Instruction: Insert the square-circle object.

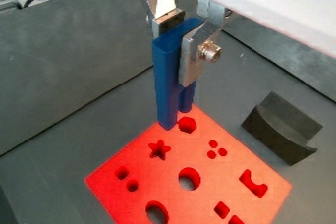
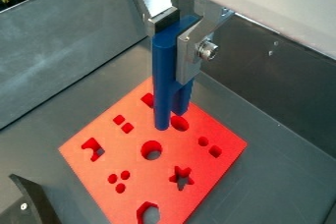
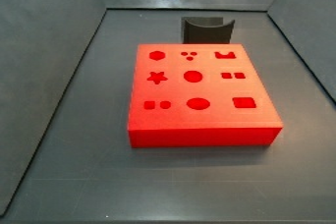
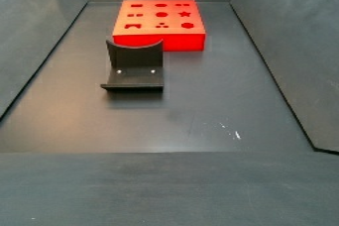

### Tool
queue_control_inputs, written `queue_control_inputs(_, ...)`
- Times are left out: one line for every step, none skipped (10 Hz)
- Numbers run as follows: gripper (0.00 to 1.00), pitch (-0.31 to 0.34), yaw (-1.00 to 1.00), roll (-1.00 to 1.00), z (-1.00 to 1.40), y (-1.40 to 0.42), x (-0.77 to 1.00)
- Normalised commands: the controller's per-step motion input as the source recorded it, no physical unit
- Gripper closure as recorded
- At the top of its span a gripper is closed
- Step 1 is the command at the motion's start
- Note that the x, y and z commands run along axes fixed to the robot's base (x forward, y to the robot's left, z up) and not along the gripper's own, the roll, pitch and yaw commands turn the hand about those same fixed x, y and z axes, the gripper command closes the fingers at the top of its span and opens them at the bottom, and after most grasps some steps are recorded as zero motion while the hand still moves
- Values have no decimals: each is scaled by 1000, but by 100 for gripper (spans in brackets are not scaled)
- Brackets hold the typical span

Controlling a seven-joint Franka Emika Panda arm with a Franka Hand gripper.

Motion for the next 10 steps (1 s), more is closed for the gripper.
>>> queue_control_inputs(100, 0, -9, -1, -34, -14, 94)
queue_control_inputs(100, -126, -51, -139, -320, -80, 123)
queue_control_inputs(100, -169, -49, -250, -489, -103, 137)
queue_control_inputs(100, -183, -97, -277, -506, -151, 154)
queue_control_inputs(100, -190, -129, -294, -480, -169, 140)
queue_control_inputs(100, -190, -157, -306, -460, -157, 143)
queue_control_inputs(100, -189, -197, -307, -463, -151, 100)
queue_control_inputs(100, -164, -363, -250, -577, -143, 29)
queue_control_inputs(100, -53, -463, -151, -686, -163, 40)
queue_control_inputs(100, -1, -874, -4, -403, -249, 0)
